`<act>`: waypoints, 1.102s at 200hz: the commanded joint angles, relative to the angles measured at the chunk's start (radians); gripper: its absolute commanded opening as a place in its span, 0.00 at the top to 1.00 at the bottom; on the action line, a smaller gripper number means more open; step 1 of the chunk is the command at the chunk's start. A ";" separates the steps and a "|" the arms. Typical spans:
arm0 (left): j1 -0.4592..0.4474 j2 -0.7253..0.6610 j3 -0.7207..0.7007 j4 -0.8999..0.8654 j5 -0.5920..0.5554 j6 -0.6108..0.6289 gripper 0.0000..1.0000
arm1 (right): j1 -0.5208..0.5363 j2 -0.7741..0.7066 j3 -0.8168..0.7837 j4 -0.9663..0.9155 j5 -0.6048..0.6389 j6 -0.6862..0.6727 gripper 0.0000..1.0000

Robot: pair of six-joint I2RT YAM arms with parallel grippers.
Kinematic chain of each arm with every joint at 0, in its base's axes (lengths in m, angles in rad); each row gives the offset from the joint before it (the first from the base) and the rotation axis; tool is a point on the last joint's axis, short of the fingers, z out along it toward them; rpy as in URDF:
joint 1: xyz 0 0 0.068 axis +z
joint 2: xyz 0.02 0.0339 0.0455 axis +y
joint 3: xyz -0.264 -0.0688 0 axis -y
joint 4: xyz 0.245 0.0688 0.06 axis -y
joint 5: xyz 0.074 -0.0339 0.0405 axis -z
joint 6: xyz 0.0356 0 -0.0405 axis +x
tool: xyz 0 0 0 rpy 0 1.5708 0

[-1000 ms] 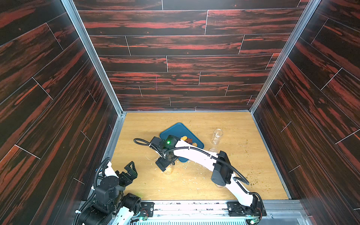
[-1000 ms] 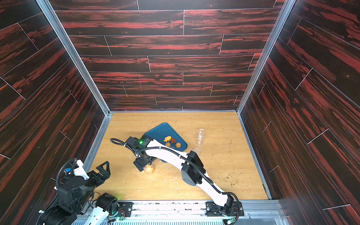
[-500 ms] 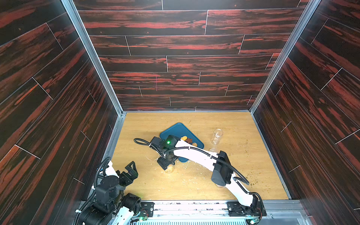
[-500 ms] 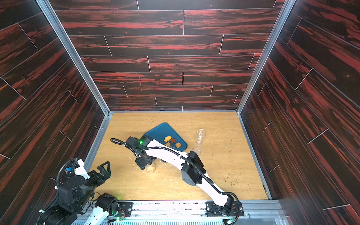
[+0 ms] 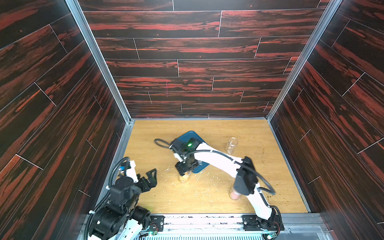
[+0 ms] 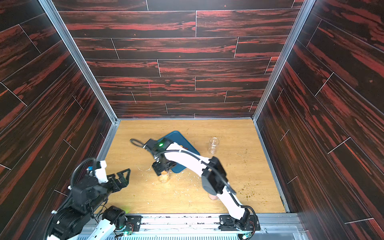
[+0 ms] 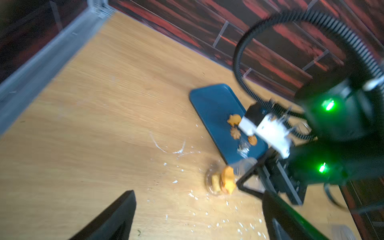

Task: Pour the cookies out of the jar
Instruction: Pick up the jar from the center of the board.

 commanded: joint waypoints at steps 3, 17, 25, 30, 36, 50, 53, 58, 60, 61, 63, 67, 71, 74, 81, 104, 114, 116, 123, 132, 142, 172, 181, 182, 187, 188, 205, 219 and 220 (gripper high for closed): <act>0.005 0.043 -0.019 0.073 0.127 0.096 0.04 | -0.032 -0.118 -0.079 0.065 -0.084 0.048 0.30; 0.005 0.066 -0.019 0.082 0.148 0.111 0.04 | -0.047 -0.146 -0.125 0.094 -0.105 0.057 0.32; 0.005 0.076 -0.022 0.083 0.148 0.117 0.04 | -0.052 -0.154 -0.146 0.109 -0.121 0.061 0.34; 0.005 0.080 -0.023 0.083 0.142 0.119 0.05 | -0.056 -0.156 -0.156 0.114 -0.132 0.062 0.35; 0.005 0.083 -0.025 0.083 0.137 0.122 0.05 | -0.056 -0.155 -0.162 0.117 -0.136 0.065 0.35; 0.005 0.083 -0.032 0.086 0.132 0.129 0.04 | -0.055 -0.151 -0.164 0.117 -0.142 0.068 0.36; 0.005 0.082 -0.033 0.086 0.132 0.128 0.04 | -0.055 -0.151 -0.163 0.117 -0.143 0.069 0.36; 0.005 0.081 -0.035 0.089 0.133 0.127 0.05 | -0.056 -0.150 -0.161 0.118 -0.146 0.071 0.36; 0.005 0.080 -0.036 0.089 0.133 0.127 0.04 | -0.056 -0.150 -0.161 0.118 -0.146 0.071 0.36; 0.005 0.080 -0.037 0.090 0.133 0.128 0.04 | -0.056 -0.150 -0.160 0.118 -0.146 0.071 0.35; 0.005 0.080 -0.038 0.090 0.133 0.129 0.04 | -0.055 -0.151 -0.159 0.118 -0.145 0.071 0.35; 0.005 0.081 -0.039 0.089 0.134 0.130 0.04 | -0.057 -0.151 -0.157 0.118 -0.146 0.073 0.35; 0.006 0.080 -0.040 0.089 0.136 0.131 0.04 | -0.056 -0.152 -0.154 0.116 -0.147 0.073 0.35; 0.005 0.081 -0.042 0.089 0.138 0.134 0.04 | -0.058 -0.153 -0.152 0.115 -0.147 0.073 0.35; 0.005 0.083 -0.045 0.091 0.143 0.140 0.04 | -0.062 -0.155 -0.146 0.109 -0.150 0.072 0.36; 0.005 0.093 -0.058 0.145 0.240 0.201 0.05 | -0.088 -0.184 -0.141 0.094 -0.160 0.076 0.36; 0.005 0.104 -0.062 0.173 0.286 0.232 0.04 | -0.108 -0.204 -0.146 0.091 -0.175 0.077 0.36; 0.005 0.105 -0.062 0.176 0.295 0.240 0.04 | -0.111 -0.209 -0.147 0.089 -0.178 0.077 0.36; 0.005 0.116 -0.060 0.188 0.321 0.274 0.04 | -0.129 -0.229 -0.157 0.086 -0.190 0.077 0.36; 0.005 0.137 -0.052 0.192 0.349 0.320 0.04 | -0.156 -0.260 -0.174 0.085 -0.208 0.079 0.36; 0.005 0.169 -0.040 0.187 0.368 0.369 0.02 | -0.188 -0.299 -0.198 0.087 -0.231 0.079 0.36; 0.004 0.244 -0.013 0.203 0.439 0.555 0.00 | -0.302 -0.438 -0.289 0.112 -0.357 0.091 0.36; 0.004 0.252 -0.018 0.226 0.462 0.615 0.00 | -0.335 -0.477 -0.314 0.115 -0.419 0.093 0.36; 0.004 0.253 -0.018 0.229 0.464 0.623 0.00 | -0.337 -0.480 -0.316 0.116 -0.425 0.093 0.36; 0.004 0.257 -0.025 0.248 0.482 0.654 0.00 | -0.355 -0.499 -0.327 0.114 -0.443 0.093 0.36; 0.005 0.257 -0.027 0.252 0.488 0.660 0.00 | -0.357 -0.503 -0.328 0.114 -0.447 0.092 0.36; 0.001 0.278 -0.048 0.337 0.560 0.766 0.00 | -0.402 -0.554 -0.339 0.089 -0.499 0.076 0.36; -0.004 0.320 -0.050 0.401 0.573 0.798 0.00 | -0.427 -0.581 -0.334 0.068 -0.541 0.056 0.36; -0.004 0.323 -0.050 0.403 0.573 0.801 0.00 | -0.427 -0.582 -0.333 0.065 -0.544 0.053 0.36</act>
